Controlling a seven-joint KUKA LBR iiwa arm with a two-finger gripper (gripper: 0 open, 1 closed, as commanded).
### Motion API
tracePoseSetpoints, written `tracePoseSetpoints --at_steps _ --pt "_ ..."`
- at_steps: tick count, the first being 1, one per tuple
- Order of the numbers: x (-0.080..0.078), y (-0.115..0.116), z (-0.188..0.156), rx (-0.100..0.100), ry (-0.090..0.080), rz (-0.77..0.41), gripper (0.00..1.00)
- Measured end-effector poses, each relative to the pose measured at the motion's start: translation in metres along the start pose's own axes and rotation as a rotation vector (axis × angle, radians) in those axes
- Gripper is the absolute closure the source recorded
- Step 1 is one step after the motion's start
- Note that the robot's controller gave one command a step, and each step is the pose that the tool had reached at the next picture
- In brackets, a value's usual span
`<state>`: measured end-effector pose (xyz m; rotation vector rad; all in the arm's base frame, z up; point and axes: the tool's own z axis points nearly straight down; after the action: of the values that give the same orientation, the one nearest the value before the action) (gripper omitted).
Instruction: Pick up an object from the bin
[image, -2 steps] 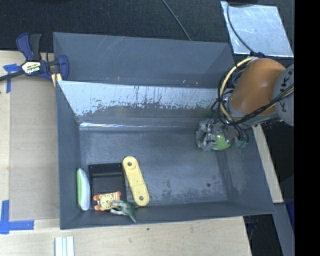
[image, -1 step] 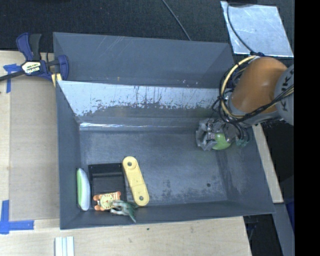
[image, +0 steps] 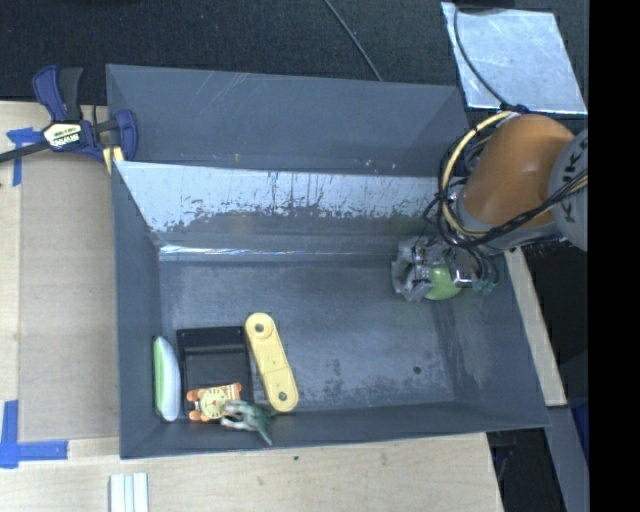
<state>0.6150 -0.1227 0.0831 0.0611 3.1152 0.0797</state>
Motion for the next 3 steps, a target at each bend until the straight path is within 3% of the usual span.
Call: tracePoseSetpoints --at_steps 2,3 --pt "0.000 -0.001 0.000 -0.005 -0.001 0.007 1.00" --pt "0.004 -0.023 0.005 -0.011 -0.004 0.011 0.00"
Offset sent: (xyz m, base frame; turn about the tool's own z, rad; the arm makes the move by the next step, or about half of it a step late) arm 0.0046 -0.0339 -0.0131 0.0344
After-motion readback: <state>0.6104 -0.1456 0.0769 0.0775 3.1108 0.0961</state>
